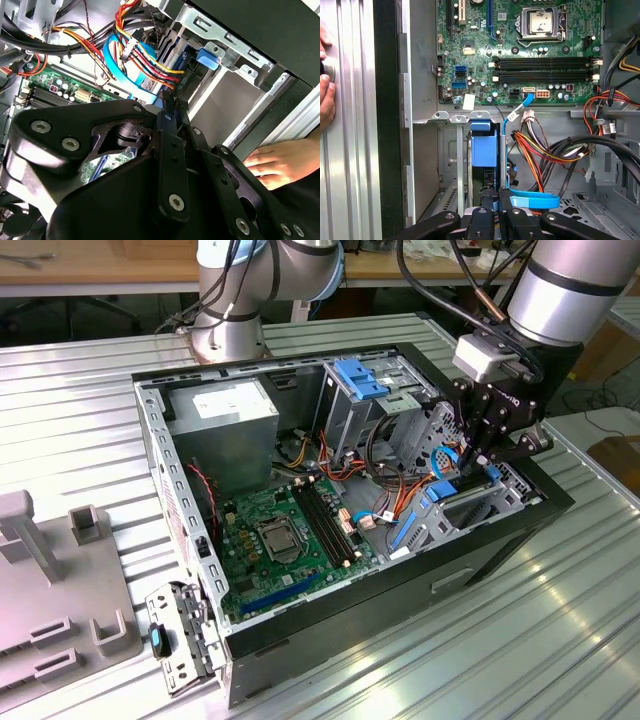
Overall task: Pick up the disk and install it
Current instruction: 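Insert the second disk wire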
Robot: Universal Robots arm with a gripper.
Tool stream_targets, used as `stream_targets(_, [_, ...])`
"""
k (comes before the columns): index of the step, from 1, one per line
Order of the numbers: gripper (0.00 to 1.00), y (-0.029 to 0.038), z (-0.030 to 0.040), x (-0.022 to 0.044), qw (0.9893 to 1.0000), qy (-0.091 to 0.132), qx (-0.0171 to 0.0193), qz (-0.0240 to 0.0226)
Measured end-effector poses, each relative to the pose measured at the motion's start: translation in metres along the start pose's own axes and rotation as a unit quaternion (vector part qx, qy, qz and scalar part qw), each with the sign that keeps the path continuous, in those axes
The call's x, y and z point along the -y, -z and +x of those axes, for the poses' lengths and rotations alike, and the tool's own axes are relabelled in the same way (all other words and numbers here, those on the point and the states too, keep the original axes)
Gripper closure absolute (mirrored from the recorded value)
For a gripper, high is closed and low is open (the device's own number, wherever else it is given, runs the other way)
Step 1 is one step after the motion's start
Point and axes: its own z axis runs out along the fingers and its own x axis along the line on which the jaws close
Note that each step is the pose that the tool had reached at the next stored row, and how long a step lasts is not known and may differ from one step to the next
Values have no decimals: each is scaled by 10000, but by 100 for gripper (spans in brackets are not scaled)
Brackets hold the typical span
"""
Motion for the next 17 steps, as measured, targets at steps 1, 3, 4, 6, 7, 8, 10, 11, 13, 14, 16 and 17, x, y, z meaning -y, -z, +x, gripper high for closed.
stream_targets(1, [84,0,0,0,10000,0,0,0])
stream_targets(3, [84,0,2,0,10000,-1,23,-1])
stream_targets(4, [84,-1,1,0,10000,-2,45,-1])
stream_targets(6, [84,-2,2,0,10000,-4,76,-1])
stream_targets(7, [84,-6,10,0,9999,-6,128,-2])
stream_targets(8, [84,-9,36,0,9999,-8,156,-3])
stream_targets(10, [84,-15,91,1,9998,-10,203,-4])
stream_targets(11, [84,-16,100,1,9997,-11,226,-4])
stream_targets(13, [84,-16,110,1,9996,-14,274,-5])
stream_targets(14, [84,-17,114,1,9994,-17,336,-6])
stream_targets(16, [84,-18,122,1,9991,-22,428,-8])
stream_targets(17, [84,-19,128,1,9990,-22,438,-8])
